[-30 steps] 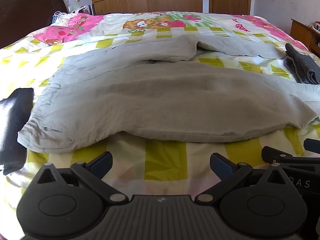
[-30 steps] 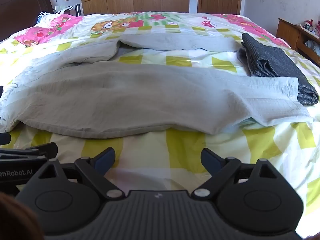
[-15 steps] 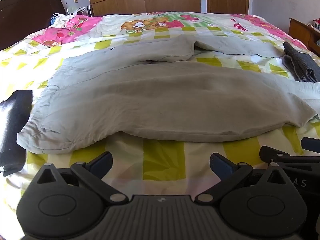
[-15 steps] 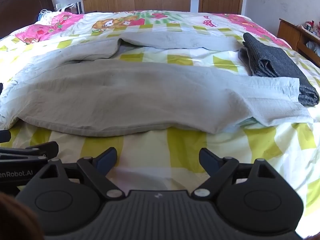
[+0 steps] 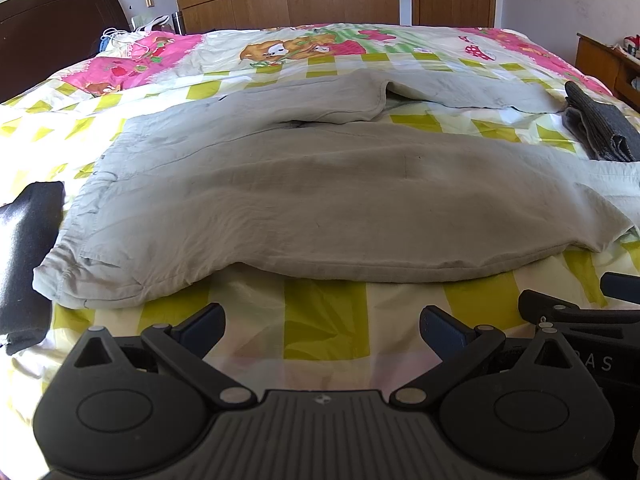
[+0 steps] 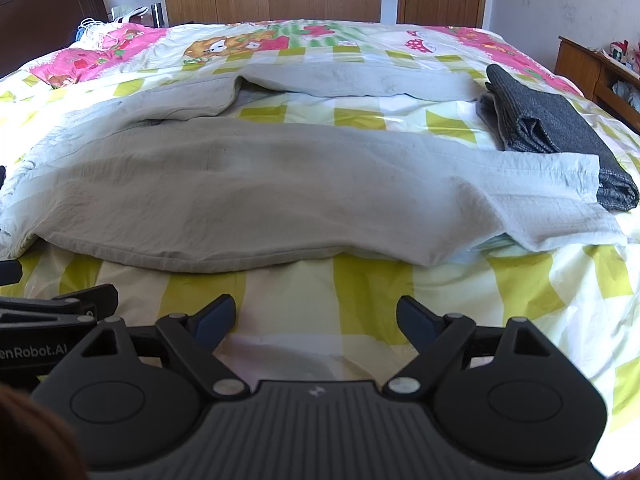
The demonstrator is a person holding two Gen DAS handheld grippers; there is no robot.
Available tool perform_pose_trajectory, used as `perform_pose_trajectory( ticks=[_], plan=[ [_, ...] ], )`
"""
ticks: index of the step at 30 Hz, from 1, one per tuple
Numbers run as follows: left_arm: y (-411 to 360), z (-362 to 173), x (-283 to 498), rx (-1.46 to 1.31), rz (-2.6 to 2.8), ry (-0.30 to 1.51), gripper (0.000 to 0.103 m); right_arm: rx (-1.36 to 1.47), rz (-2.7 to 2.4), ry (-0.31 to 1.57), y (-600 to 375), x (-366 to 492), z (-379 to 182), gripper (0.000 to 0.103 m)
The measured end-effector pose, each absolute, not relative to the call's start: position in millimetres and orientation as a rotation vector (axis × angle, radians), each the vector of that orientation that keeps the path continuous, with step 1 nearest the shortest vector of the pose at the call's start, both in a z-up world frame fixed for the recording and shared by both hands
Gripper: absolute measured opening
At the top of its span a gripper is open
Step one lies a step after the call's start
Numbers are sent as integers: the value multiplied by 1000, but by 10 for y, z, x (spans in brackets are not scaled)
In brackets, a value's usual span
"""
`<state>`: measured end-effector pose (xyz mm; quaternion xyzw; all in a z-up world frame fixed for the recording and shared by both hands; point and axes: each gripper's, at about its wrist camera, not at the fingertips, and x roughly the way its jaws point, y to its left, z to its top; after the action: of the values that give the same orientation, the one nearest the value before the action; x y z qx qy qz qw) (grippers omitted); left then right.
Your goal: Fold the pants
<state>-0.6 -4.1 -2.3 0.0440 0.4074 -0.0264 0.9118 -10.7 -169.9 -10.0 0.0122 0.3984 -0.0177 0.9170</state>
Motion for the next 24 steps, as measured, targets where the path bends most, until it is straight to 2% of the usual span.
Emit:
perform_pose_trajectory(
  ticks=[24],
  plan=[
    [-52, -29, -10, 92, -54, 839, 103, 24, -31, 823, -1695, -107, -117, 83]
  ],
)
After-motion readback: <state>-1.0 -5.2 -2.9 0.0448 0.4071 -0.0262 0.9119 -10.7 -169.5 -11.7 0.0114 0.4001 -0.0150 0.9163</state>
